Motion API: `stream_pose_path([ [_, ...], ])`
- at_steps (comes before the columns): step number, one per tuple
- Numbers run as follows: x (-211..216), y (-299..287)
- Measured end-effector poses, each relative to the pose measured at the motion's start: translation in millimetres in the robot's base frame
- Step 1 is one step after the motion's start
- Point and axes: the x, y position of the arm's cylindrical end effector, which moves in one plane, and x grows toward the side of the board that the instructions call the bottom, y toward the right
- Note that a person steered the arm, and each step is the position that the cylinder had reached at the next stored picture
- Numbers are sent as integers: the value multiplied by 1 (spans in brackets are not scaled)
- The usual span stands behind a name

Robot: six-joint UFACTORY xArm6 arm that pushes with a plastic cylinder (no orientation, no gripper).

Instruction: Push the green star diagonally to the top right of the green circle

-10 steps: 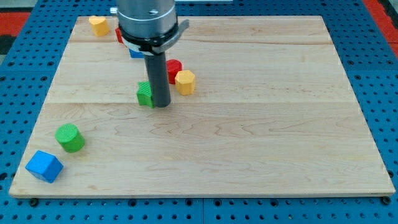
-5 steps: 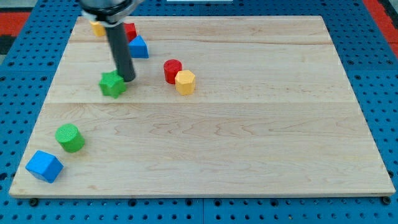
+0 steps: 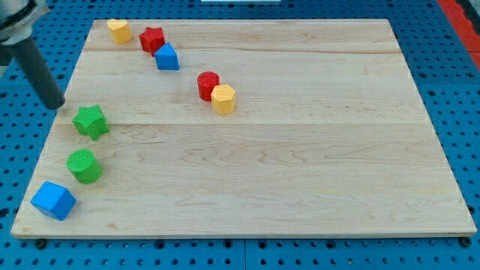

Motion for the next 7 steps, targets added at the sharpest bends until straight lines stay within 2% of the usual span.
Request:
stream_pose_path([
  [1, 29, 4],
  [3, 10, 30],
  [4, 12, 72],
  [5, 12, 84],
  [6, 5, 41],
  [7, -35, 73],
])
